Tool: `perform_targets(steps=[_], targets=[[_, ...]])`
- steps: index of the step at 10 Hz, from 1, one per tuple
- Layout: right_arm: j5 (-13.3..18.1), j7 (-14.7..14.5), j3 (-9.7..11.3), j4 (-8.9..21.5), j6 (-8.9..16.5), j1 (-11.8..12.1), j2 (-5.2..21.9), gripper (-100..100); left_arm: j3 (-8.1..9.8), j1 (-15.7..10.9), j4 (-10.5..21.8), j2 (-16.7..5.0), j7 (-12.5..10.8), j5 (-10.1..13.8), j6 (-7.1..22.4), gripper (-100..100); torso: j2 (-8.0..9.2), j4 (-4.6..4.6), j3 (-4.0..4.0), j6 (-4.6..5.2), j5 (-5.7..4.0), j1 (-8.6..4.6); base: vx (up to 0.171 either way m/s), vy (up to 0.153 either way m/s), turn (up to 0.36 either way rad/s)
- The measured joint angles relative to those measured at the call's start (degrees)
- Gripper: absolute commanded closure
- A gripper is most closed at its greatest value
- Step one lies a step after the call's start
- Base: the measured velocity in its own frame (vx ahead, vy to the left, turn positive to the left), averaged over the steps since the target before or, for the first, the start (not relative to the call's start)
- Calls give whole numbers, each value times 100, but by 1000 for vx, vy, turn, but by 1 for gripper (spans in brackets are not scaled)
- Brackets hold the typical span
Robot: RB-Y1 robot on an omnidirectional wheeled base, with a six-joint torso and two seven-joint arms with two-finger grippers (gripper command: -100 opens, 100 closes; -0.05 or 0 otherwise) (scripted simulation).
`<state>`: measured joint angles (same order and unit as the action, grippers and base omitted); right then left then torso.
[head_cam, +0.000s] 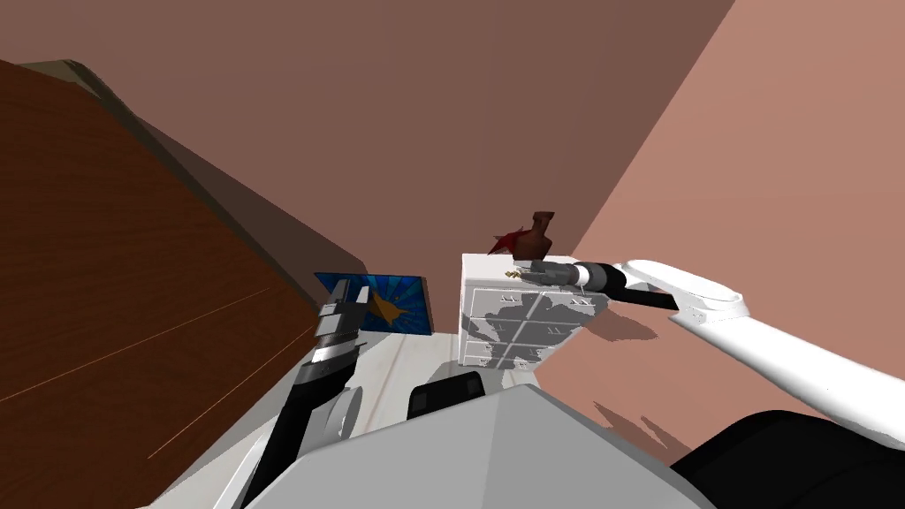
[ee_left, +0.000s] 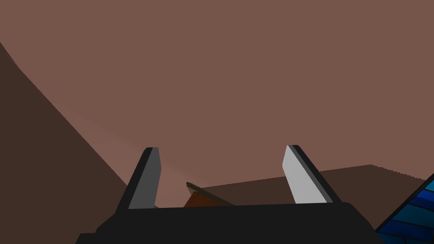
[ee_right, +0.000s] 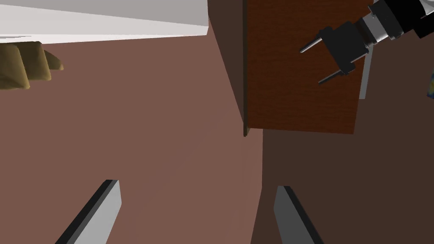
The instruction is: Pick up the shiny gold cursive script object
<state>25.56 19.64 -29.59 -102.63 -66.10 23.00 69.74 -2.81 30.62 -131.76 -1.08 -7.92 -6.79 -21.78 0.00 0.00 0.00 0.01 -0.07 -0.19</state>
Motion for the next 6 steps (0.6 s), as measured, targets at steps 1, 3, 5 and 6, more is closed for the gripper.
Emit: perform_targets(steps=[1, 3, 5, 6], targets=[[101, 92, -60, 58, -58, 32, 178, -100, 0, -1, 0, 0, 0, 0, 0, 0, -1, -1, -1, -3, 0, -2, -13, -56, 96], [263, 243, -122, 151, -147, 66, 533, -100, 0, -1, 0, 0, 0, 0, 0, 0, 0, -1, 0, -3, -1, -5, -24, -71, 125], [421, 406, -204, 220, -225, 127, 889, -100, 0, -1, 0, 0, 0, 0, 0, 0, 0, -1, -1, -4, -2, -7, -22, -73, 144], [478, 473, -235, 245, -259, 152, 1063, -100, 0, 0, 0, 0, 0, 0, 0, 0, -1, 0, 0, 1, -2, -4, -41, -72, 178]])
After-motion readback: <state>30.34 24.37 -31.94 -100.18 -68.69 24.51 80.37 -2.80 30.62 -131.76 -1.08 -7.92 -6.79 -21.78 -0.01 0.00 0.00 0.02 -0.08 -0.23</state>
